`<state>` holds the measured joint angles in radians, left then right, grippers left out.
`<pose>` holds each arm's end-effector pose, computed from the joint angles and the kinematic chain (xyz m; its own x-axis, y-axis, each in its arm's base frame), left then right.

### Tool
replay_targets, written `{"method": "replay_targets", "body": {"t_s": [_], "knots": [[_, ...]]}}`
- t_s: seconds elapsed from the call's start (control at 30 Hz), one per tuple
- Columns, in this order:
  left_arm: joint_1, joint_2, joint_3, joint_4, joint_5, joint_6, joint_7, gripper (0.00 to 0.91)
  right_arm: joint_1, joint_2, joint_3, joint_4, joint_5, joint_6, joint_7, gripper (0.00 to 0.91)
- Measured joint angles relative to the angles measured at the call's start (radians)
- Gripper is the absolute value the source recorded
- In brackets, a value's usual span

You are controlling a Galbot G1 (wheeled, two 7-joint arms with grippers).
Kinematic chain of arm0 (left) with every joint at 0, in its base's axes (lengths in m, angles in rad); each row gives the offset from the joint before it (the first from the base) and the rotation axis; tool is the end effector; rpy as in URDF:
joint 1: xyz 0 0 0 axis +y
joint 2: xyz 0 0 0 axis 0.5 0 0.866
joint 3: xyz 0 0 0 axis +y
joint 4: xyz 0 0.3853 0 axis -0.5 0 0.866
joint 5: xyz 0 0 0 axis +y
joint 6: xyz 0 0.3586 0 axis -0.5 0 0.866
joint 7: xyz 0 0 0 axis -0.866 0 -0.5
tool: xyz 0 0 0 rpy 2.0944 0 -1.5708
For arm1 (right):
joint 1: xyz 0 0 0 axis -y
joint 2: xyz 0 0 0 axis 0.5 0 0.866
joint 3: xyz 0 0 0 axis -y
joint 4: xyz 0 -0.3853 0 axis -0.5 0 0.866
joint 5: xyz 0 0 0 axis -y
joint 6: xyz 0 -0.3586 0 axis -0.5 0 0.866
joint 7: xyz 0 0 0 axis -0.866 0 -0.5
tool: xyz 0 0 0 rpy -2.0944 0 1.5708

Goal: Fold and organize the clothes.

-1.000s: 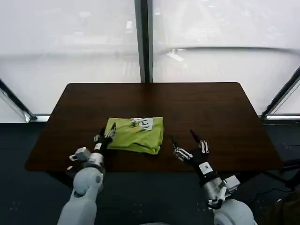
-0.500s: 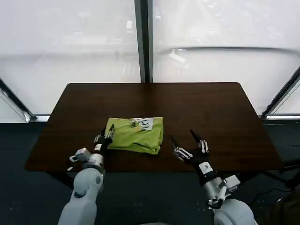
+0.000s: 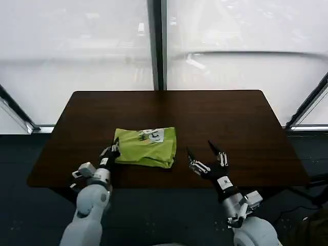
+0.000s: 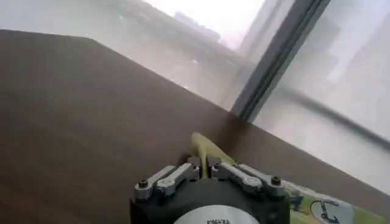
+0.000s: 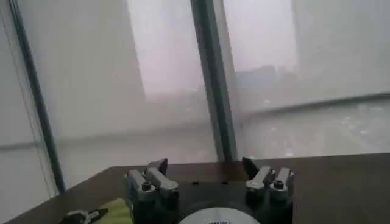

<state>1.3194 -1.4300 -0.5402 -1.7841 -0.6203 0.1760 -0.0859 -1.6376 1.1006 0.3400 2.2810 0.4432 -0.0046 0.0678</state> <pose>0.2554 0.0492 -0.3885 -0.9677 0.0177 0.2516 -0.0984 0.8921 -0.4410 0.1344 -0.0244 -0.2797 -0.9337 -0.3580 0.0004 -0.3527 0.9200 0.1709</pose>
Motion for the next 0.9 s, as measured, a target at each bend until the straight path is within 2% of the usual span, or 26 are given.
{"method": "replay_targets", "body": {"t_s": [0.17,0.4,0.53,0.9], "knots": [[0.008,0.025,-0.015,-0.026,0.028,0.012,-0.01,0.0,0.01,0.002,-0.008,-0.009,0.0,0.0,0.003,0.878],[0.026,0.083,-0.053,-0.063,0.14,0.017,0.005,0.0,0.029,0.008,-0.02,-0.026,0.0,0.002,0.012,0.878],[0.045,0.141,-0.098,-0.099,0.135,0.036,0.005,0.0,0.047,0.014,-0.035,-0.039,-0.001,0.002,0.017,0.878],[0.121,0.399,-0.327,-0.226,0.117,0.074,-0.032,0.0,0.127,0.045,-0.08,-0.09,0.011,0.002,0.024,0.878]]}}
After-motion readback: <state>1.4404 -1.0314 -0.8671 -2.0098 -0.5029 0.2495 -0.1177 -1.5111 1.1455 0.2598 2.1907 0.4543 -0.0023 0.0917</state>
